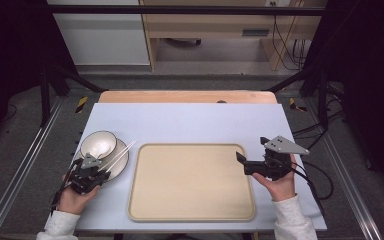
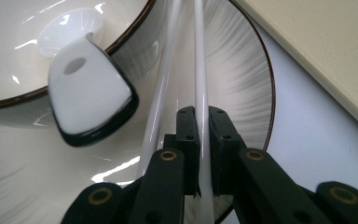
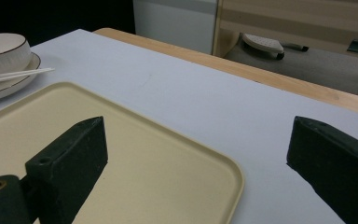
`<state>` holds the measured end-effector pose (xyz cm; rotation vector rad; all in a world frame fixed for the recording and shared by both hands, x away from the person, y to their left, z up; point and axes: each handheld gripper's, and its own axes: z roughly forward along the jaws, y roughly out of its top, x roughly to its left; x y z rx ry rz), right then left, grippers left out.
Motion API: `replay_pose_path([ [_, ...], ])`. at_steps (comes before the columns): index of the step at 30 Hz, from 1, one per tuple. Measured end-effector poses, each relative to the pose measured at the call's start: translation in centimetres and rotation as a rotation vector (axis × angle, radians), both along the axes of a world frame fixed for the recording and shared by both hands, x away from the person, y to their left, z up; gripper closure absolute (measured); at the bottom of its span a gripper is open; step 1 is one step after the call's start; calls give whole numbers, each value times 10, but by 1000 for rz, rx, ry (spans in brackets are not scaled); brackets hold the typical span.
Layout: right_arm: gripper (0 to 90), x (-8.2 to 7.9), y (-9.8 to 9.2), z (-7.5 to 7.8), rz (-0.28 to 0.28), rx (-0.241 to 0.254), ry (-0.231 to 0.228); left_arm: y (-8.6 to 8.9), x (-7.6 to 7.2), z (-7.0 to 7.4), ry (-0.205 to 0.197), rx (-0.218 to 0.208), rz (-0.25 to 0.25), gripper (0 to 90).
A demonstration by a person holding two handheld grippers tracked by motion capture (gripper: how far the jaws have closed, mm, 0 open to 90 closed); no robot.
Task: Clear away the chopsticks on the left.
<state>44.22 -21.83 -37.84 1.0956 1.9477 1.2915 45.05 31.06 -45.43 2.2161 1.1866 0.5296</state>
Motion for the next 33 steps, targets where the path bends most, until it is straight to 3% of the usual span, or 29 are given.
replay_pose_path([
  [4, 54, 0, 0, 0, -3, 2, 3, -1, -2, 3, -5, -7, 6, 837],
  [15, 50, -3, -8, 5, -18, 18, -16, -10, -18, 22, -80, -78, 54, 837],
  [21, 49, -5, -13, 8, -25, 31, -26, -25, -29, 29, -124, -143, 85, 837],
  [27, 50, -6, -15, 9, -29, 37, -29, -43, -39, 33, -160, -174, 102, 837],
  [33, 50, -7, -17, 11, -36, 44, -34, -55, -47, 37, -184, -219, 153, 837],
])
